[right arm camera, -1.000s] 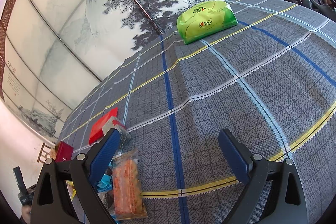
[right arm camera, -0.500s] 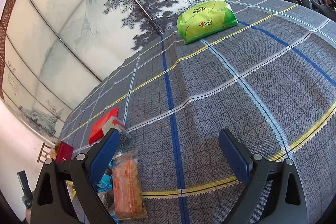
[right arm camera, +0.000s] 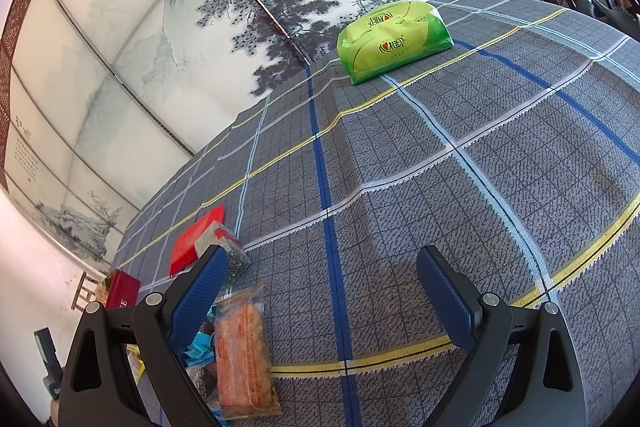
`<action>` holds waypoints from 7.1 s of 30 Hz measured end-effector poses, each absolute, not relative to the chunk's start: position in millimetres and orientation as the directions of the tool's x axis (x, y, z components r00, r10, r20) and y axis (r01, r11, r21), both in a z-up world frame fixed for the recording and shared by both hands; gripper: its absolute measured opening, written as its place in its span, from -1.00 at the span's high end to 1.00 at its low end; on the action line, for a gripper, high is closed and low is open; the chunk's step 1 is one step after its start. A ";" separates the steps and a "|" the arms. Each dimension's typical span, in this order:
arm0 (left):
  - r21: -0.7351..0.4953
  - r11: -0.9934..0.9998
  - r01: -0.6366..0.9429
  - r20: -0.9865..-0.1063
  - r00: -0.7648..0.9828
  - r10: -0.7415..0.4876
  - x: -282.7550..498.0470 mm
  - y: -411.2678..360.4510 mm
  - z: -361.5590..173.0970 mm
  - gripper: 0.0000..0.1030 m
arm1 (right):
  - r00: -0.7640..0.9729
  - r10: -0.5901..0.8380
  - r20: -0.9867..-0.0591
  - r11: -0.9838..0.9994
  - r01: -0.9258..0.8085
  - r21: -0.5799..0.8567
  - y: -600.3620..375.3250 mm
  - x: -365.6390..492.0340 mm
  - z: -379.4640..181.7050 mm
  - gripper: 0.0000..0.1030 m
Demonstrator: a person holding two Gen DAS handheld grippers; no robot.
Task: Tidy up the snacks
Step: 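Carry the orange packet into the gold tin and open the left gripper, then grasp the clear bag of orange snacks with the right gripper, then carry the orange-snack bag over the gold tin and open the right gripper, then grasp the yellow-wrapped candy on the table with the left gripper, then carry the yellow candy into the gold tin and open the left gripper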
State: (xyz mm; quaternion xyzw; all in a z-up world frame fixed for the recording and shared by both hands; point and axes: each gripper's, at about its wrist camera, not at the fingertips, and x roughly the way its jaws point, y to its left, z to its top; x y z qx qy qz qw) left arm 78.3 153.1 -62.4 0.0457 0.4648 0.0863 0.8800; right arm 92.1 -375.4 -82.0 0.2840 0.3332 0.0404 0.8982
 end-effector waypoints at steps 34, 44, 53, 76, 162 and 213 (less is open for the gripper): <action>-0.049 0.995 -0.089 -0.682 0.731 0.032 -6.2 181.8 -26.8 -0.49 | 0.624 0.017 -0.781 0.998 -0.062 -0.027 -254.4 96.0 -76.2 0.09; -0.090 0.993 -0.076 -0.509 0.861 0.020 -45.1 187.8 24.5 -0.49 | 0.638 -0.109 -0.762 0.993 0.099 -0.059 -282.1 113.8 -55.1 0.28; -0.116 0.988 -0.101 -0.501 0.865 0.029 -69.7 192.4 18.7 -0.52 | 0.705 -0.124 -0.698 0.992 0.092 -0.084 -258.6 124.4 -8.1 0.28; -0.179 0.971 -0.161 -0.629 0.778 0.013 -104.5 199.1 -49.4 -0.52 | 0.734 0.097 -0.672 0.983 -0.178 -0.053 -75.0 144.8 8.1 0.28; -0.112 0.969 -0.218 -0.664 0.742 0.090 -129.0 215.2 -53.2 -0.51 | 0.721 0.491 -0.490 0.825 -0.565 -0.005 59.7 49.2 27.1 -0.80; 0.025 0.939 0.343 -0.676 0.698 -0.237 62.4 -38.3 8.5 0.54 | 0.776 0.228 -0.588 0.846 0.142 0.515 -378.2 75.0 -80.1 -0.86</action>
